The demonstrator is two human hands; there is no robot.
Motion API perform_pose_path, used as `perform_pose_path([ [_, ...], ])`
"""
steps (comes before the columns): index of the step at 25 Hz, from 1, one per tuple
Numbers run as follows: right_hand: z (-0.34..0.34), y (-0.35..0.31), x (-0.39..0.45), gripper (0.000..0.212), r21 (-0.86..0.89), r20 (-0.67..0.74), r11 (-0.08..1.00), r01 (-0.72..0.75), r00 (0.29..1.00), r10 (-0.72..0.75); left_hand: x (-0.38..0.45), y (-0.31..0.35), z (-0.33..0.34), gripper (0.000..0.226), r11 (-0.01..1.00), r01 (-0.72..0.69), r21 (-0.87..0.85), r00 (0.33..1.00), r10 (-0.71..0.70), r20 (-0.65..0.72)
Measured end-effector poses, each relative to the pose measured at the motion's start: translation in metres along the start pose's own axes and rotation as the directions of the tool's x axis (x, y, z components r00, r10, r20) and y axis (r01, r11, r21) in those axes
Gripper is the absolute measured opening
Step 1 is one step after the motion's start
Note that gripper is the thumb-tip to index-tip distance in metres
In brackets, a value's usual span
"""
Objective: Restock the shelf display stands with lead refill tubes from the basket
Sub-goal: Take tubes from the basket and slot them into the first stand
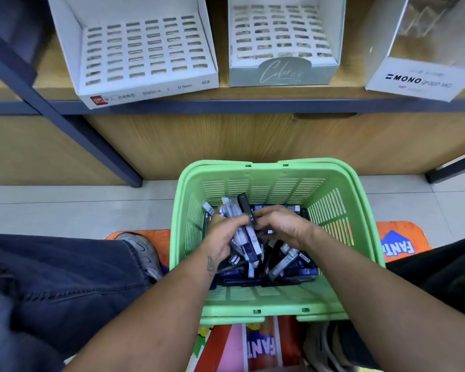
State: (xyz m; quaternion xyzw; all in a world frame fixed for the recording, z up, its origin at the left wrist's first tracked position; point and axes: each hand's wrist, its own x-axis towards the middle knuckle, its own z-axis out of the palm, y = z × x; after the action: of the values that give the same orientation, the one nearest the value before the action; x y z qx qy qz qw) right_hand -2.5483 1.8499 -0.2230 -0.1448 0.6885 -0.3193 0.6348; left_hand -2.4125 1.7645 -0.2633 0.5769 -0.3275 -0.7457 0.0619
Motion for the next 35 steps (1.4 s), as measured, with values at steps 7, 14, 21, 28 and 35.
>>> perform_pose_path([
  [7,-0.007,-0.009,-0.009,0.011,-0.029,-0.129,0.999,-0.017,0.992,0.013,-0.053,0.028,0.008,0.049,0.971,-0.026,0.239,0.999,0.030,-0.013],
  [14,-0.030,-0.027,-0.036,0.024,-0.017,-0.051,1.000,0.019,0.998,-0.019,-0.068,0.047,0.016,0.041,0.945,-0.168,0.281,0.985,0.147,0.095],
  [21,-0.017,-0.025,-0.065,0.019,0.188,-0.028,0.960,-0.209,0.976,0.218,-0.074,0.050,0.031,0.089,0.987,-0.146,-0.062,0.983,0.152,0.108],
  [28,0.012,-0.017,-0.049,0.032,0.522,0.116,0.830,-0.197,0.980,0.160,-0.087,0.036,0.035,0.036,0.972,-0.224,-0.066,0.974,0.226,0.029],
  [35,0.022,-0.029,-0.049,0.028,0.559,0.044,0.808,-0.184,0.980,0.193,-0.075,0.046,0.030,0.040,0.957,-0.290,-0.028,0.957,0.289,-0.013],
])
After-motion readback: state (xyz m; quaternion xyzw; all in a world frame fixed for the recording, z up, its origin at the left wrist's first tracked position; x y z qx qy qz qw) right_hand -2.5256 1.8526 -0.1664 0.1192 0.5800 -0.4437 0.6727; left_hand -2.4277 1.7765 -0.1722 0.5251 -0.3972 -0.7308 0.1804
